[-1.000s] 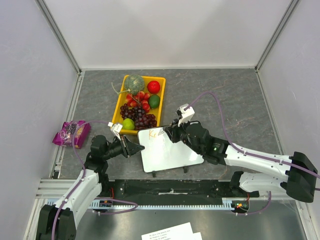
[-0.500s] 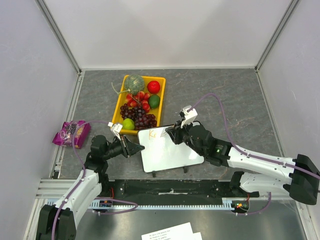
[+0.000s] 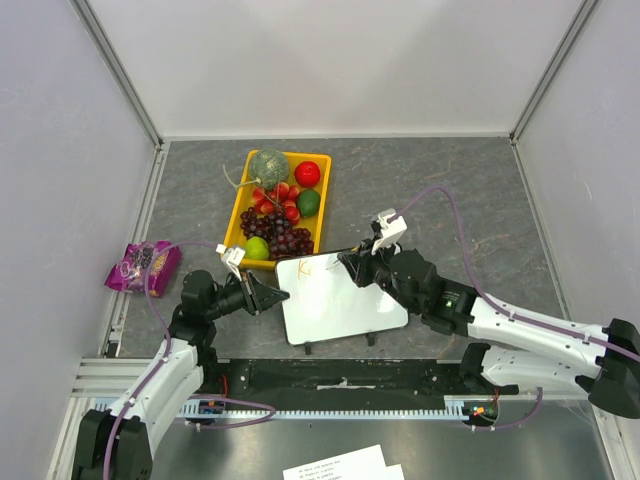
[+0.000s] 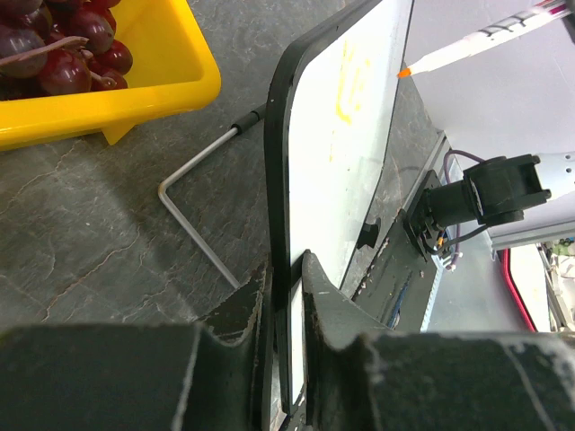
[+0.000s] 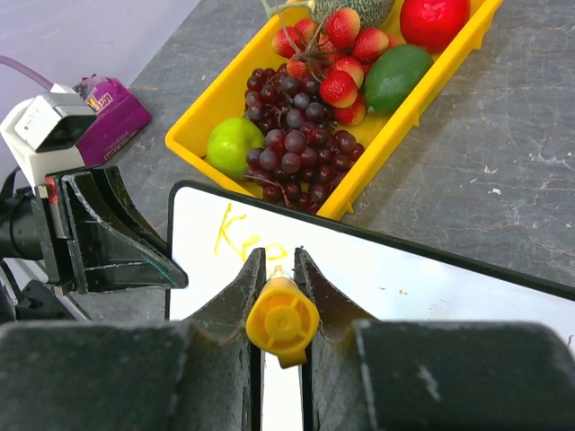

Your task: Write a sentence on the whiteboard

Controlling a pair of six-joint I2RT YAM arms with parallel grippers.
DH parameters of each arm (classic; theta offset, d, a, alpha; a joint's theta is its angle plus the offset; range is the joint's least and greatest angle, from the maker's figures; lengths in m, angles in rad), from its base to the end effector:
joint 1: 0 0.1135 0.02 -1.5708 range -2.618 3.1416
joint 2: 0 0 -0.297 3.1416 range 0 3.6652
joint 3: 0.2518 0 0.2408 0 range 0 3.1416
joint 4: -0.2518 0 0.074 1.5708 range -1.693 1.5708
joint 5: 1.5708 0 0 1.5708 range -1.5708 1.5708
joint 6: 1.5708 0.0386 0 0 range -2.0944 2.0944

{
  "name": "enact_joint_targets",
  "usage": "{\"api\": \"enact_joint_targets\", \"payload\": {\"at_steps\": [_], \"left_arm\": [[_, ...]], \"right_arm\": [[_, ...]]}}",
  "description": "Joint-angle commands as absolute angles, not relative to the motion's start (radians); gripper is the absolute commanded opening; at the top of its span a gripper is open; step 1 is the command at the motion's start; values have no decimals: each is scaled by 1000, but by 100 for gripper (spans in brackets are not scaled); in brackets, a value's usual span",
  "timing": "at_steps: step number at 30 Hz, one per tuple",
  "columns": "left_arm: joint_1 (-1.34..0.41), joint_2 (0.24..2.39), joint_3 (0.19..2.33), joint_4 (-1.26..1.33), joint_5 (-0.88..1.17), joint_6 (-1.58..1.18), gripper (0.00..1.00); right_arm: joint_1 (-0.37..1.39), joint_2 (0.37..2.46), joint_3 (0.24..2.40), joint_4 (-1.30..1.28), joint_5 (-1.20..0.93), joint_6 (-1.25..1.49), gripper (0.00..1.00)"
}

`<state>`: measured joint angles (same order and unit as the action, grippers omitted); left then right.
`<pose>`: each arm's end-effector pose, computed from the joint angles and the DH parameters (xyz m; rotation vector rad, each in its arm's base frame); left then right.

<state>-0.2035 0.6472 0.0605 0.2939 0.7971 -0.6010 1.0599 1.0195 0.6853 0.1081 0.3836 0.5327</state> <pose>0.0994 -0.0487 0.1843 0.2060 1.9650 -1.2791 0.1160 0.1774 0.3221 -0.2037 1.8407 0.7929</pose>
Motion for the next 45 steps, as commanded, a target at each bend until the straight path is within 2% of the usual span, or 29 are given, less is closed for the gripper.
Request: {"api": "enact_joint_targets", "payload": {"at_steps": [1, 19, 45], "left_arm": [[-204, 643, 66, 321, 785, -560, 2], [-206, 638, 64, 321, 788, -563, 2], [-206, 637, 64, 319, 785, -563, 2]], "right_arm": [[1057, 988, 738, 100, 420, 537, 0], [1052, 1075, 753, 155, 446, 540, 0], [1031, 1034, 643, 132, 405, 569, 0]]}}
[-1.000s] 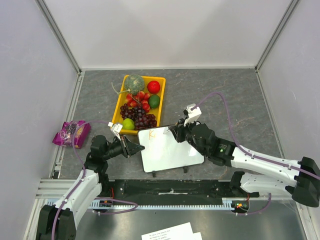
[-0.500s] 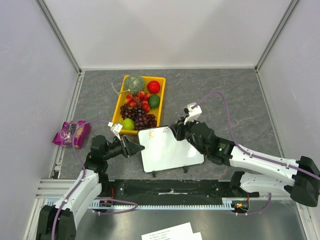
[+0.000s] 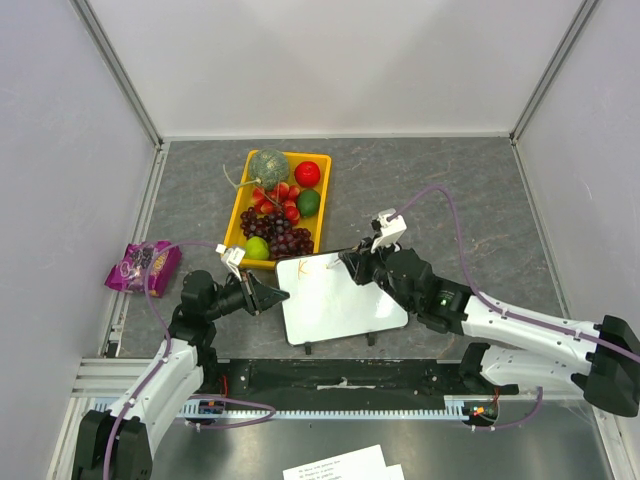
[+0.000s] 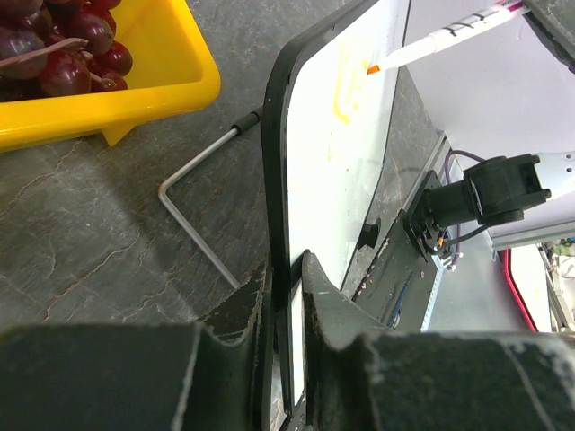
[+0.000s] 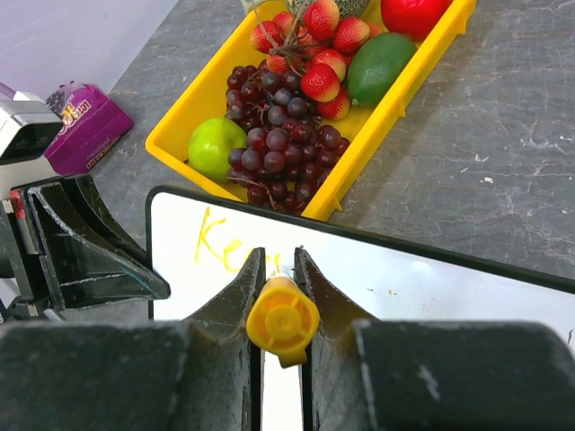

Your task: Write a sentence on the whiteboard

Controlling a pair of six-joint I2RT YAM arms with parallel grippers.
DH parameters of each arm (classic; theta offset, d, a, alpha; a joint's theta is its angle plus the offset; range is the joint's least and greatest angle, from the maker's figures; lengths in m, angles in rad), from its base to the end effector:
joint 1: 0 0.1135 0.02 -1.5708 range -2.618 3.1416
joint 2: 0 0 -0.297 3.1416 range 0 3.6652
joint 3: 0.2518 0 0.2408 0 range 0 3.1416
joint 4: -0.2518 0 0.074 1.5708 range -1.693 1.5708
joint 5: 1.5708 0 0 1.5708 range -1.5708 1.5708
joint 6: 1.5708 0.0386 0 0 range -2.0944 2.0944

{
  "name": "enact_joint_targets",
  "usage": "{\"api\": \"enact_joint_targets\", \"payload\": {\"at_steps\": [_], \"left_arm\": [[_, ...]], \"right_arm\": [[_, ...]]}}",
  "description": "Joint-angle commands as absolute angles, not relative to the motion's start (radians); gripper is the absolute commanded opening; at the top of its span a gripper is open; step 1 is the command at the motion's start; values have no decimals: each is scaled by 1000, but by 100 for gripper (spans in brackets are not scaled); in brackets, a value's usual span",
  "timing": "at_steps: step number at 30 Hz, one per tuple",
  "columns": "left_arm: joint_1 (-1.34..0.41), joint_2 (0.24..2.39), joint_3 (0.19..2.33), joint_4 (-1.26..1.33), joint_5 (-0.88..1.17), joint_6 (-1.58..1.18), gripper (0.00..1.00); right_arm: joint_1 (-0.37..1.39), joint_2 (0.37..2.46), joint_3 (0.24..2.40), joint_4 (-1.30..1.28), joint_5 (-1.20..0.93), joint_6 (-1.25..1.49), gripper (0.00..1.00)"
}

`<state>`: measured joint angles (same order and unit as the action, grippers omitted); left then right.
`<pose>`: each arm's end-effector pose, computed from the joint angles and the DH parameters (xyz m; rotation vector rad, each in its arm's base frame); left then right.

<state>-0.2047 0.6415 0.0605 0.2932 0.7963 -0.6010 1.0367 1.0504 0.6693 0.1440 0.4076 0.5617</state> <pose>0.0989 -0.0487 0.1847 0.2091 1.9604 -1.2785 0.1239 0.1794 0.3144 -0.1414 1.8507 0.7697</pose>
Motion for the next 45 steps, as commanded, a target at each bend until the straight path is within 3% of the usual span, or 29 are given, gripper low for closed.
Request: {"api": "enact_joint_targets", "payload": {"at_steps": [1, 15, 25, 45], "left_arm": [[-206, 637, 64, 319, 785, -563, 2], [-204, 635, 64, 319, 785, -564, 2], [-204, 635, 64, 318, 784, -563, 2], [-206, 634, 64, 316, 785, -563, 2]], "right_arm": [[1031, 1031, 638, 132, 399, 569, 0], [1031, 999, 568, 121, 296, 591, 0], [1031, 965, 658, 110, 275, 577, 0], [1015, 1065, 746, 138, 399, 531, 0]]}}
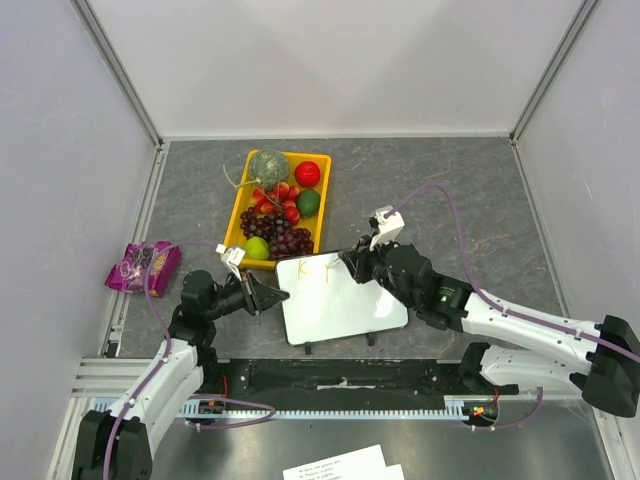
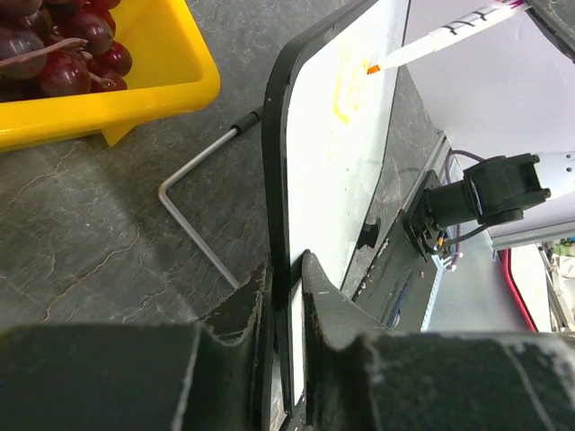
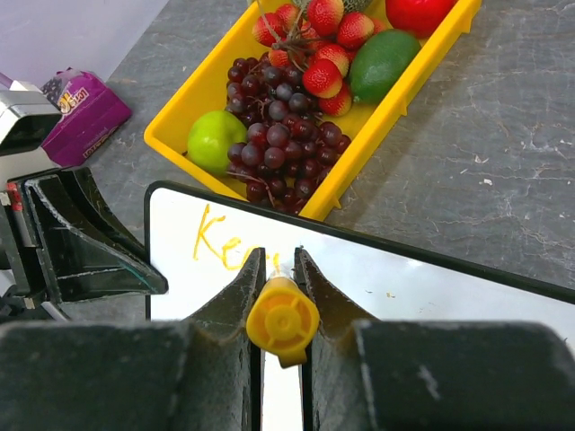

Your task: Write a sentence on the whiteboard

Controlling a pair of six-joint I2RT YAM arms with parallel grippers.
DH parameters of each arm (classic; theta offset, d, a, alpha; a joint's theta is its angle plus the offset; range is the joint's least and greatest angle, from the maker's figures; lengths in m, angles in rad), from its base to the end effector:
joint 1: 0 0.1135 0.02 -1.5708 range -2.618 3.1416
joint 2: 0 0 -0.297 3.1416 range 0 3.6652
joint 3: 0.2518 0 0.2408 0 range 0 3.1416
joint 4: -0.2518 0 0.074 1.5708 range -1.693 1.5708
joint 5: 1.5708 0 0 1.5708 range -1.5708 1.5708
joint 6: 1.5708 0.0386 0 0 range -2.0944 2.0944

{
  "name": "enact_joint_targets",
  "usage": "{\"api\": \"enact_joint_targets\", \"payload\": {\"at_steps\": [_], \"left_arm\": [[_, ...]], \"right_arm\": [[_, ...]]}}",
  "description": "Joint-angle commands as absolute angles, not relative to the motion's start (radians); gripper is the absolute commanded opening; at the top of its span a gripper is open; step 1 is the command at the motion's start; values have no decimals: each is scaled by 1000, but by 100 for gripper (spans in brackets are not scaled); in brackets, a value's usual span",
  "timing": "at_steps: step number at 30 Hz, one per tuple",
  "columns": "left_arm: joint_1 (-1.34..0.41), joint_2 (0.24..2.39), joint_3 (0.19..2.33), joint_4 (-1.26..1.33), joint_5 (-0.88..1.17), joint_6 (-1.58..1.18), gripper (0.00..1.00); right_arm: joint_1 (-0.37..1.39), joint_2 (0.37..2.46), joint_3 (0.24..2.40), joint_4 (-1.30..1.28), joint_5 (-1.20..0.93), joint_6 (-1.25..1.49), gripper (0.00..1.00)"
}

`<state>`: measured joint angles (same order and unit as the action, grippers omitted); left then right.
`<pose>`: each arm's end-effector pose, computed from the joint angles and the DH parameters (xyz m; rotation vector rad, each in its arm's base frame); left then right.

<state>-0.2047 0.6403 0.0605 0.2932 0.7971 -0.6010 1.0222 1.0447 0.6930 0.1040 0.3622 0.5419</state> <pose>0.0988 -0.0487 0.1848 0.2103 1.9592 -1.2791 0.1249 0.1782 0.3193 -0.1842 1.8634 0.7763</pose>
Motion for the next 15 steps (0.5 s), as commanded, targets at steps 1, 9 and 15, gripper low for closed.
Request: {"api": "enact_joint_targets", "payload": {"at_steps": [1, 9, 15], "left_arm": [[-206, 632, 64, 316, 785, -563, 2], [-204, 632, 64, 316, 785, -564, 2], [-204, 634, 64, 316, 785, -563, 2]], "right_arm": [[1012, 1071, 746, 140, 399, 531, 0], [1005, 1071, 724, 153, 410, 538, 0], [997, 1065, 710, 141, 429, 541, 0]]}}
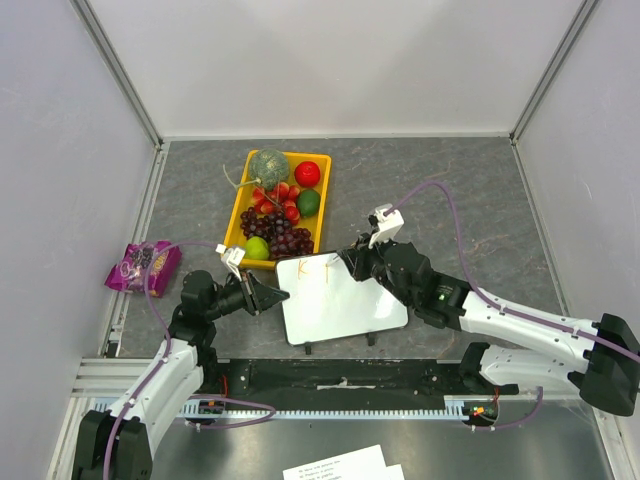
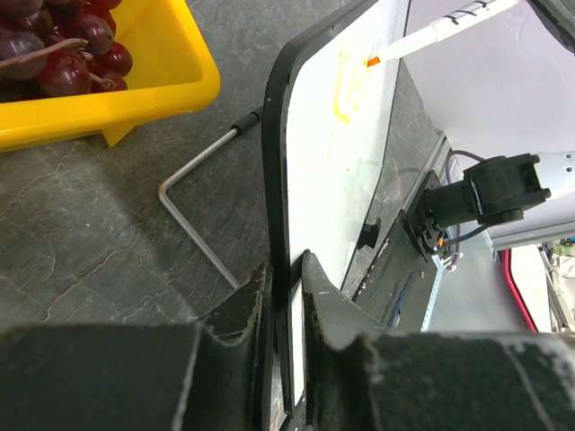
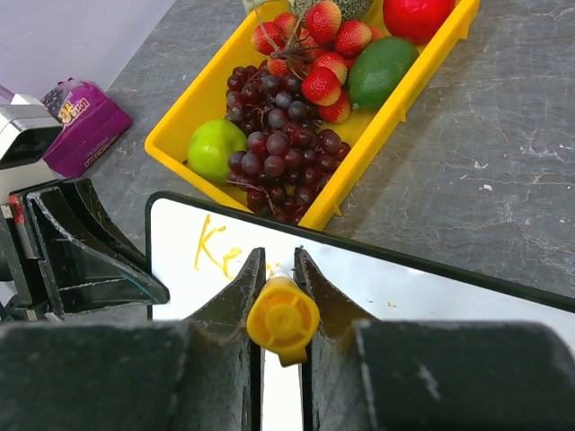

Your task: Write a sentence on the whiteboard

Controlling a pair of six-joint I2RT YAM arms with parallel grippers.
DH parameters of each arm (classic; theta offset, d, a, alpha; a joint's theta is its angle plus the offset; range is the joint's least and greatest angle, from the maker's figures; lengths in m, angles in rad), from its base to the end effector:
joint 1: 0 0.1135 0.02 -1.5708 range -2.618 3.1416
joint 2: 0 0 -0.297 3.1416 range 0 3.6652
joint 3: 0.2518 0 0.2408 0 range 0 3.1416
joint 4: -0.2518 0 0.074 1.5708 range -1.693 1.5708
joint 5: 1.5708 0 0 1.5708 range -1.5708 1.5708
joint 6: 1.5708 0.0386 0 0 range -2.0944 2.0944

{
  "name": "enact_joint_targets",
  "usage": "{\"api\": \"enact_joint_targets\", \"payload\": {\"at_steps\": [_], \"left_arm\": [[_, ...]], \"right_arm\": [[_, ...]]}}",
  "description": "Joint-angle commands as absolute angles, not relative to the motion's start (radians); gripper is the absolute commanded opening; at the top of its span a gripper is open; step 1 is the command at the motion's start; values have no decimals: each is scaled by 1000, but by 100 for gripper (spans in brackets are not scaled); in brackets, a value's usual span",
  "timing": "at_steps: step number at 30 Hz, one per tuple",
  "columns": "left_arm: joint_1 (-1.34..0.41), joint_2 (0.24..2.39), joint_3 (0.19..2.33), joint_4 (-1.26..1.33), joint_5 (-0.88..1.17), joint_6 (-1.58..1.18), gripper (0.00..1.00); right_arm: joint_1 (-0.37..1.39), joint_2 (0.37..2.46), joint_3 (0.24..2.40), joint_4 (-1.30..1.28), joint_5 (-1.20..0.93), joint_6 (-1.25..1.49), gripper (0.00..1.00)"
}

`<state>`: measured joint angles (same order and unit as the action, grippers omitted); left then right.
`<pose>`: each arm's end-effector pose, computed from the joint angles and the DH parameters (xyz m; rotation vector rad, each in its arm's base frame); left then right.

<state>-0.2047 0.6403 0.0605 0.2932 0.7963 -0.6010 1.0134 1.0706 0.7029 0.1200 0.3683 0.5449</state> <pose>0.0988 -0.0487 0.1848 0.2096 1.9592 -1.2784 0.1300 0.1822 0.3193 -0.1685 1.8626 0.7673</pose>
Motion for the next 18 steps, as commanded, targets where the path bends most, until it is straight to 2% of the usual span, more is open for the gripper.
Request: {"api": "enact_joint_targets", "payload": {"at_steps": [1, 18], "left_arm": [[-206, 632, 64, 316, 785, -563, 2], [-206, 632, 64, 316, 784, -563, 2]], "right_arm": [[996, 1065, 709, 138, 431, 541, 0], [991, 1012, 667, 87, 428, 548, 0]]}}
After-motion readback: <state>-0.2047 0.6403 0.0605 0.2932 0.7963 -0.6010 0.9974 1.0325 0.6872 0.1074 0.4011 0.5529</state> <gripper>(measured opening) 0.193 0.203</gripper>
